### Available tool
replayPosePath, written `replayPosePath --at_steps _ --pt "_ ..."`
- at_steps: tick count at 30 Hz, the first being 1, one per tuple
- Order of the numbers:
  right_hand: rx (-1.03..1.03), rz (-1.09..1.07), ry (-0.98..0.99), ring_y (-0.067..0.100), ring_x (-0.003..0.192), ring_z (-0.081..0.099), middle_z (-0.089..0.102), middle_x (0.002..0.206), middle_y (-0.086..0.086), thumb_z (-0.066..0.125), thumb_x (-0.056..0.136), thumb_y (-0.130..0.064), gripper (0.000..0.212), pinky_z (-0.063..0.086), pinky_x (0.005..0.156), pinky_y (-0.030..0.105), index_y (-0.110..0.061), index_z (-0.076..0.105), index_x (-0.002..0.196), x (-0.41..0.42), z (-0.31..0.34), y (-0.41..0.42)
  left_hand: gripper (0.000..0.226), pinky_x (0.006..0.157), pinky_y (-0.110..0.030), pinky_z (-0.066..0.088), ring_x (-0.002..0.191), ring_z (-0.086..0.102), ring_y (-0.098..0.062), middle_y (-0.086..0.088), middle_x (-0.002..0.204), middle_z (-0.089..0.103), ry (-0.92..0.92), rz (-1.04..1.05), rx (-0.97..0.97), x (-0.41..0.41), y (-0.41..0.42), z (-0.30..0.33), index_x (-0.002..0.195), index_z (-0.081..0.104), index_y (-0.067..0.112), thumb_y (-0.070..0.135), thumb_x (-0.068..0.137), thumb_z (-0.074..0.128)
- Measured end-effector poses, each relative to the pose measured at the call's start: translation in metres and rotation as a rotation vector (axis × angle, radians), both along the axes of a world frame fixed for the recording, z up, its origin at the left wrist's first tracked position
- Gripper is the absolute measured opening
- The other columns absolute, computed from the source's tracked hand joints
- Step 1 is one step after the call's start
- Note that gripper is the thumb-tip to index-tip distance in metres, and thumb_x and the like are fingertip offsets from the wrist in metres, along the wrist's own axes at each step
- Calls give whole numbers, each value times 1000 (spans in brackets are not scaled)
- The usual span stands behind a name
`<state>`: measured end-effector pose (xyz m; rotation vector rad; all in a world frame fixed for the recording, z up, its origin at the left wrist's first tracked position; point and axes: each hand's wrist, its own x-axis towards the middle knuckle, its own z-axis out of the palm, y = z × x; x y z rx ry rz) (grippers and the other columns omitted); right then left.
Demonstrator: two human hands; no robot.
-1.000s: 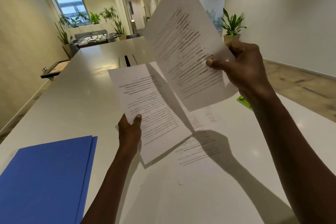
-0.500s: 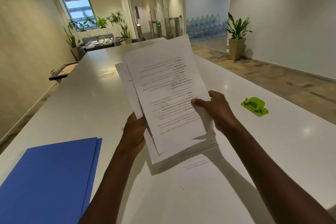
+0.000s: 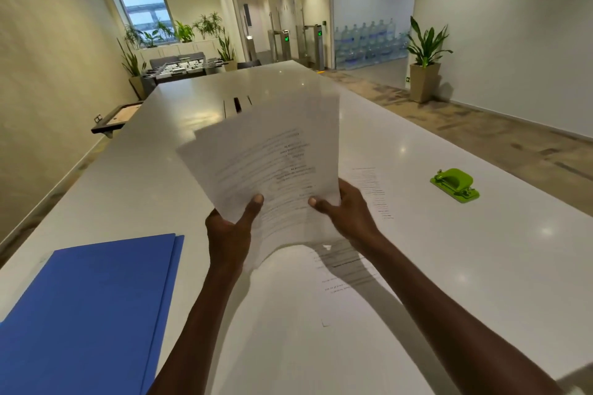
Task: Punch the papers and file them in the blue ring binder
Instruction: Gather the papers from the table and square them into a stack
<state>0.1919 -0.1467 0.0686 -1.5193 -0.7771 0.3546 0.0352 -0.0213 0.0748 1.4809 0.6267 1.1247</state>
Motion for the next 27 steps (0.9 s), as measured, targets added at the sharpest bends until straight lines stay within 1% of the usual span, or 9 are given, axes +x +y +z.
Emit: replayPosePath --at_steps 3,7,10,13,14,16,19,23,27 --pt "-51 85 11 5 104 64 68 116 -8 74 82 -25 44 54 85 26 -21 59 124 -10 -26 3 25 71 -23 59 88 68 -6 8 97 69 58 6 -52 -2 -2 -18 96 62 30 22 79 78" --pt "-193 98 5 16 110 61 62 123 -3 74 81 -18 53 53 88 31 -17 50 128 7 -25 7 26 66 -17 55 85 64 -4 7 94 67 81 43 -23 -1 1 -12 107 60 19 23 85 73" --pt "-494 25 -62 26 116 53 54 126 6 73 76 -7 60 52 91 39 -16 47 128 38 -21 4 28 67 -21 53 84 64 -6 8 94 66 85 80 2 -2 7 -7 109 59 18 26 86 71" --pt "-943 -258 -300 39 126 36 40 135 22 75 76 -32 76 41 98 44 -8 37 136 61 -24 -4 27 65 -24 53 83 65 -7 8 92 66 89 88 12 -3 12 -6 108 58 19 26 86 70" --pt "-1021 -345 -336 40 126 35 38 135 25 76 74 -43 84 41 98 45 -3 35 135 65 -24 -8 27 64 -23 53 82 65 -7 8 92 65 89 88 8 -3 12 -6 109 57 19 26 86 70" --pt "-1075 -453 -337 40 122 37 39 131 28 78 65 -58 96 42 95 45 1 36 128 72 -27 -13 28 60 -20 53 81 64 -6 8 92 65 88 92 -3 -2 13 -8 110 57 19 26 87 70" --pt "-1162 -468 -304 39 120 40 41 128 28 80 53 -68 107 43 92 42 2 39 123 80 -34 -17 28 55 -15 56 81 65 -6 8 93 65 84 87 -13 -2 15 -10 112 55 21 25 88 69" --pt "-1234 -416 -298 37 117 43 47 126 24 80 49 -69 108 43 83 38 2 43 122 89 -35 -15 30 56 -17 57 81 66 -7 6 95 65 87 92 -32 -2 18 -11 113 54 23 27 87 69" --pt "-1282 -354 -286 38 116 42 51 122 17 79 49 -71 102 44 79 40 -4 50 120 93 -30 -8 31 57 -17 58 82 66 -8 6 96 65 76 85 -41 -1 20 -13 114 55 22 25 87 69"
